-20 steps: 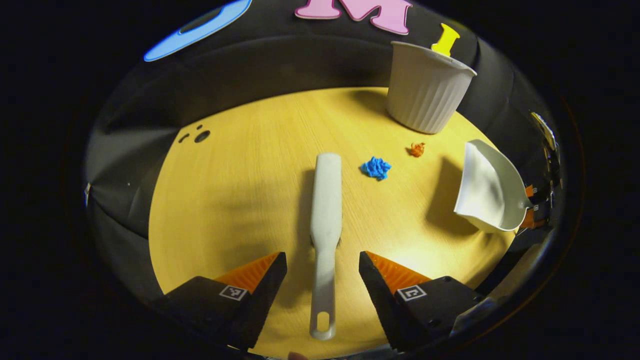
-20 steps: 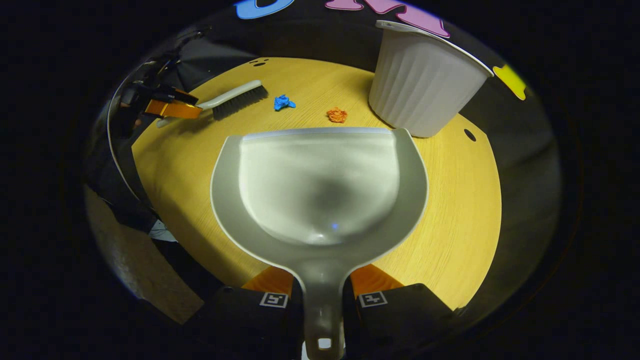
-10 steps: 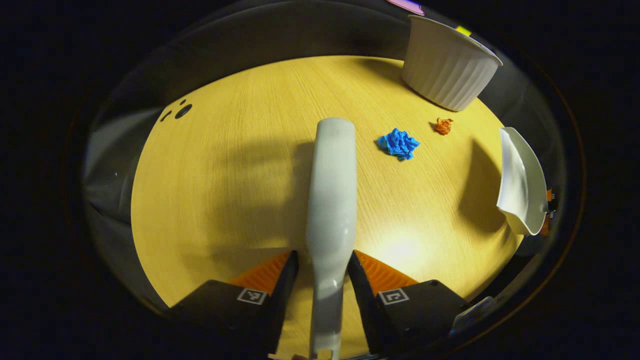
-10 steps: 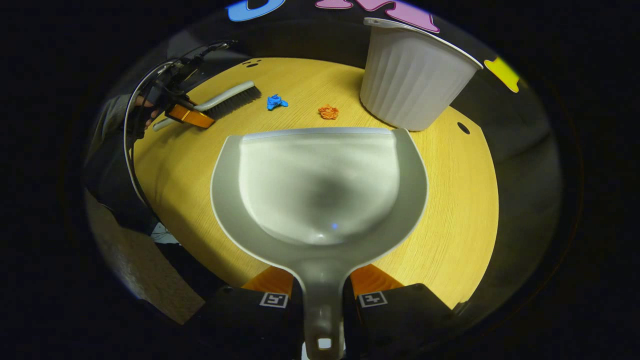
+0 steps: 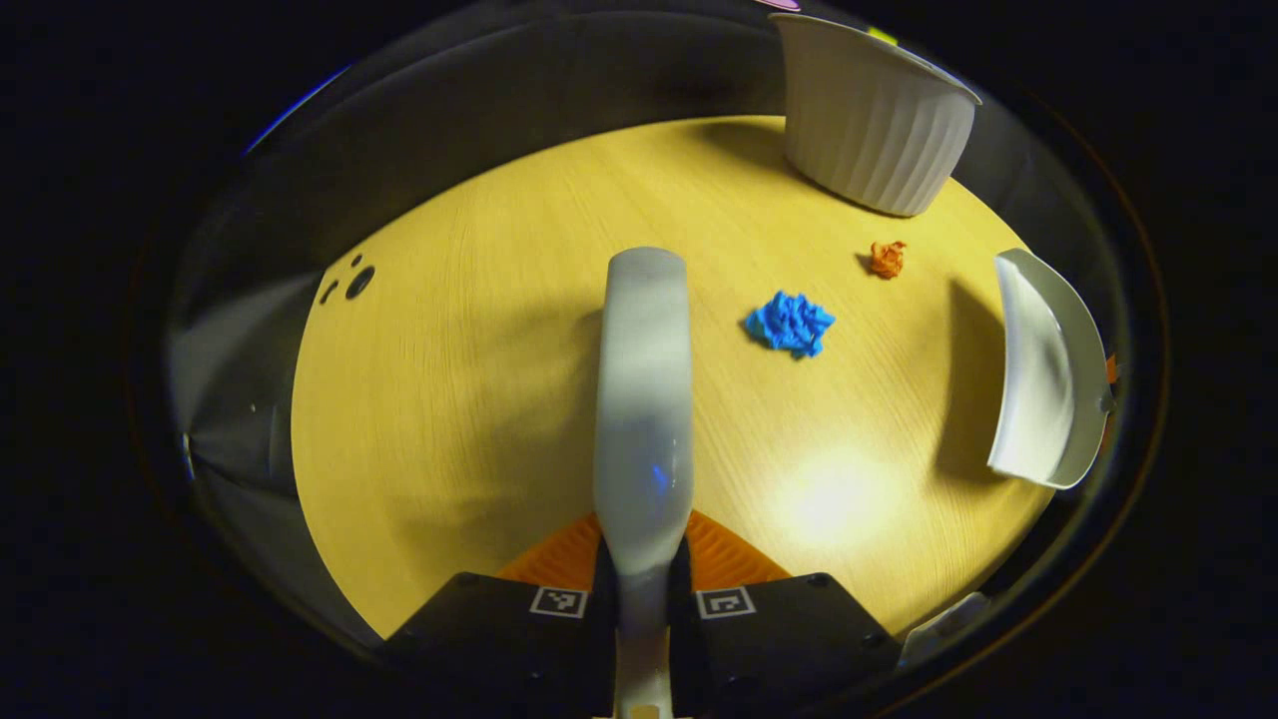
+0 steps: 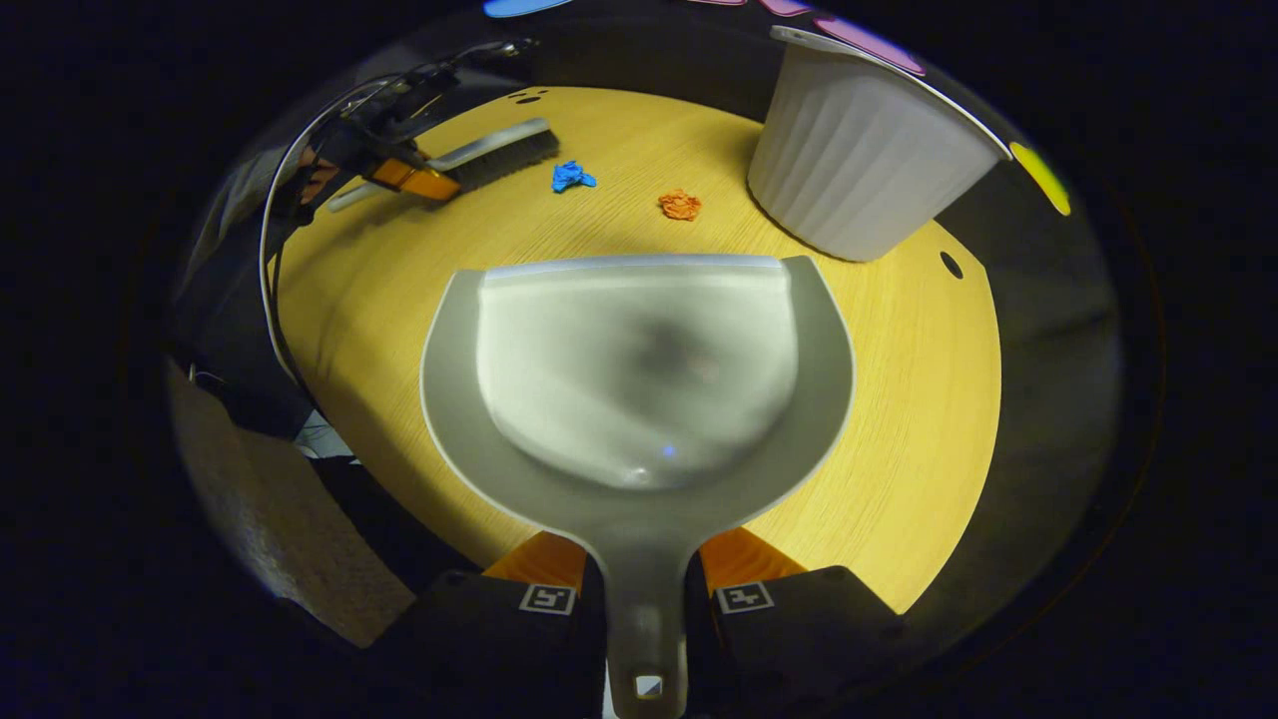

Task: Pick up the small broom and dustpan from the desktop, sweep the trash into the dustpan with the broom, and then empty the trash into the garbage bin.

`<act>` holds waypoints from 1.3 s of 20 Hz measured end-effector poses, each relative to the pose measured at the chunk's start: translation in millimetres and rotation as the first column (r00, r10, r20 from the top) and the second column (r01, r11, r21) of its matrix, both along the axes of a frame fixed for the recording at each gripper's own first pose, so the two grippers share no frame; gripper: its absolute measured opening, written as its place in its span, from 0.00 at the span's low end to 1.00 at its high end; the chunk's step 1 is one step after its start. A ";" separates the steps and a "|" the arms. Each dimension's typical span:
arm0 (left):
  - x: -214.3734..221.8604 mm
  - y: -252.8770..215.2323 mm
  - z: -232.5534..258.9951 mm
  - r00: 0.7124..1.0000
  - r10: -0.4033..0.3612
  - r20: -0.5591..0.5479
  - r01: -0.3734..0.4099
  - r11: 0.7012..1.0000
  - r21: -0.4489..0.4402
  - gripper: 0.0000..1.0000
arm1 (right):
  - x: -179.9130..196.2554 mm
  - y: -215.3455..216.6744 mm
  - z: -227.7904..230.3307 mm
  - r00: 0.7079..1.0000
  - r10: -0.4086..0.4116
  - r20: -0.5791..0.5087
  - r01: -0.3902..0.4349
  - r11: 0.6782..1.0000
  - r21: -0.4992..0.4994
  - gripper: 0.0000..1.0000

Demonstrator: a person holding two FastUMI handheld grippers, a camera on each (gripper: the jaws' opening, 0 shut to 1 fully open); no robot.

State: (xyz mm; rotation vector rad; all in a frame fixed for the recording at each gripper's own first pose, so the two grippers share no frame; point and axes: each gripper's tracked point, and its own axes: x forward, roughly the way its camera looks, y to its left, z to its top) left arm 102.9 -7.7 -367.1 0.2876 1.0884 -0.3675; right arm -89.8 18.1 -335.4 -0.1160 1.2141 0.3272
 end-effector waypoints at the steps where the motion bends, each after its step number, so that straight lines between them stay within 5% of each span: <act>1: 6.4 -6.0 1.7 1.000 -0.003 0.002 0.003 1.000 0.000 0.23 | 2.9 -1.1 -1.0 1.000 0.013 -0.005 -0.013 1.000 -0.009 0.36; 11: 19.6 -73.8 -8.7 0.987 -0.159 -0.038 0.160 0.986 0.037 0.25 | 17.3 -4.2 -19.2 0.994 0.066 -0.084 -0.067 0.998 -0.014 0.36; 17: -10.7 -134.6 -1.5 0.956 -0.280 -0.091 0.274 0.959 -0.072 0.25 | 26.7 -8.0 -28.5 0.992 0.102 -0.069 -0.102 0.995 0.006 0.36; 26: -68.5 -187.0 9.6 0.918 -0.349 -0.188 0.289 0.914 -0.285 0.22 | 27.8 -7.5 -34.4 0.994 0.106 -0.028 -0.104 0.993 0.056 0.36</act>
